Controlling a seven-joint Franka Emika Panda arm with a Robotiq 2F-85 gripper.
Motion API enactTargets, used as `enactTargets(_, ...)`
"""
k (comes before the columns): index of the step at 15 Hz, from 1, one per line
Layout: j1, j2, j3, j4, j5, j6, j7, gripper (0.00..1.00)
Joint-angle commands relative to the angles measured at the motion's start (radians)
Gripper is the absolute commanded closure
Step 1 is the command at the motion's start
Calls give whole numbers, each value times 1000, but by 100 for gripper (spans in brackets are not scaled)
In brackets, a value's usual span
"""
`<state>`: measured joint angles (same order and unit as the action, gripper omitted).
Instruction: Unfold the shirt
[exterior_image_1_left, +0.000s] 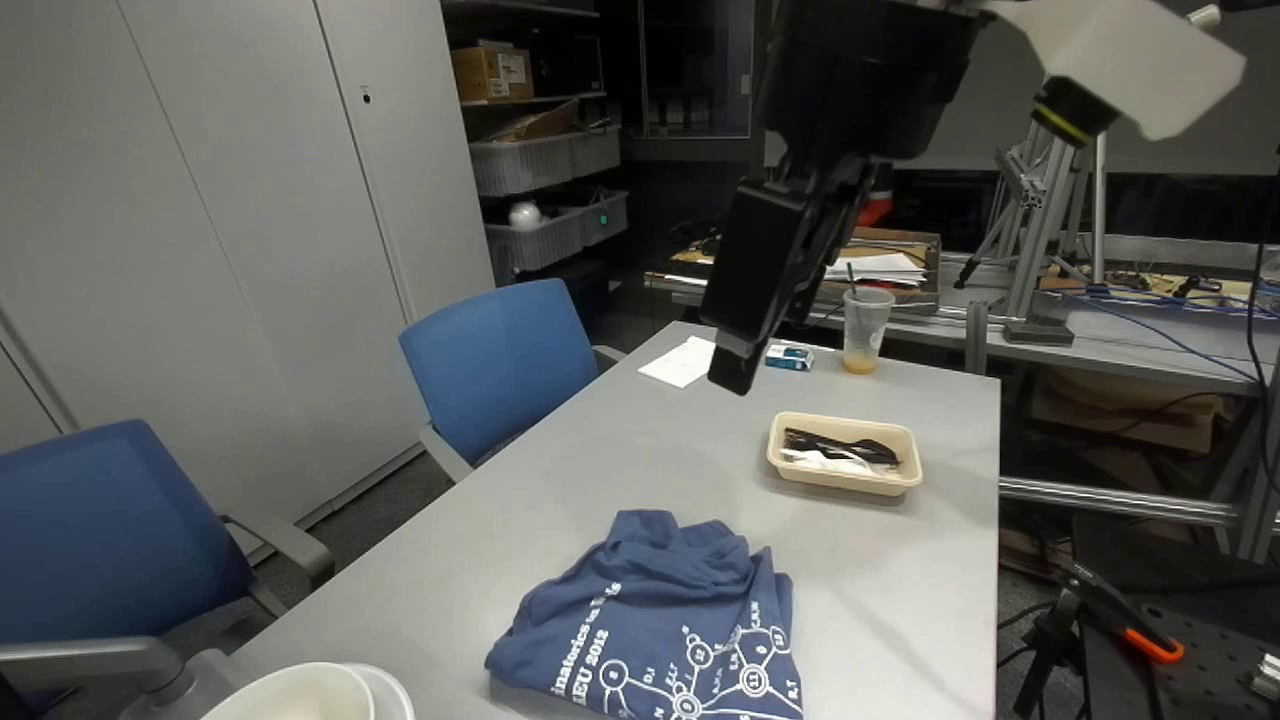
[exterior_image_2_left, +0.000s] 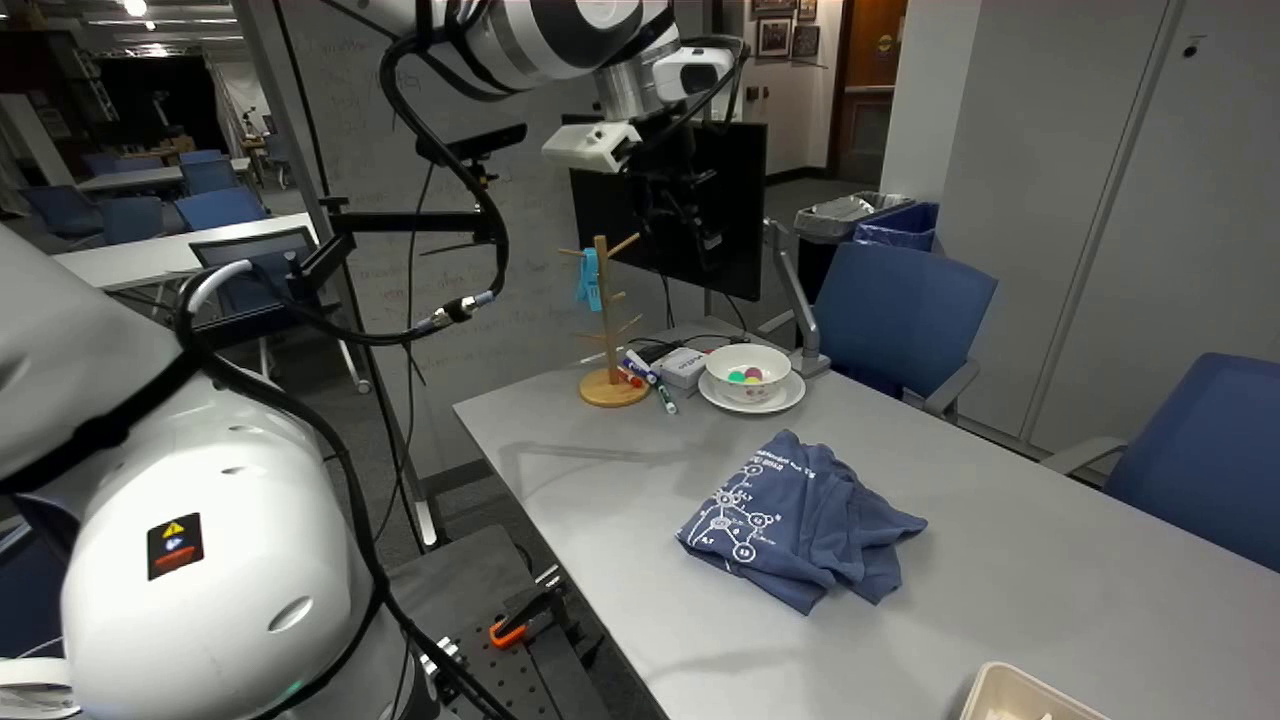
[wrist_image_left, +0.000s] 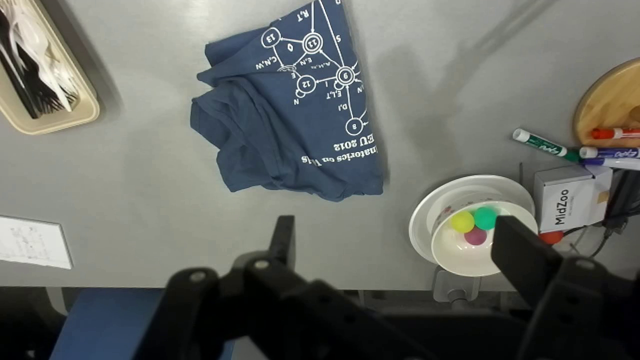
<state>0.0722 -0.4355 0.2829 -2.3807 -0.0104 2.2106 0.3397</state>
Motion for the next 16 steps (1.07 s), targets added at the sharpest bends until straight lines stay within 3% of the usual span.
enactTargets(1, 15, 2, -14, 2, -8, -3, 6, 0)
enactTargets(8, 2, 13, -22, -2, -21, 0, 5, 0)
enactTargets(16, -40, 99, -98, -87, -71, -8, 0, 0)
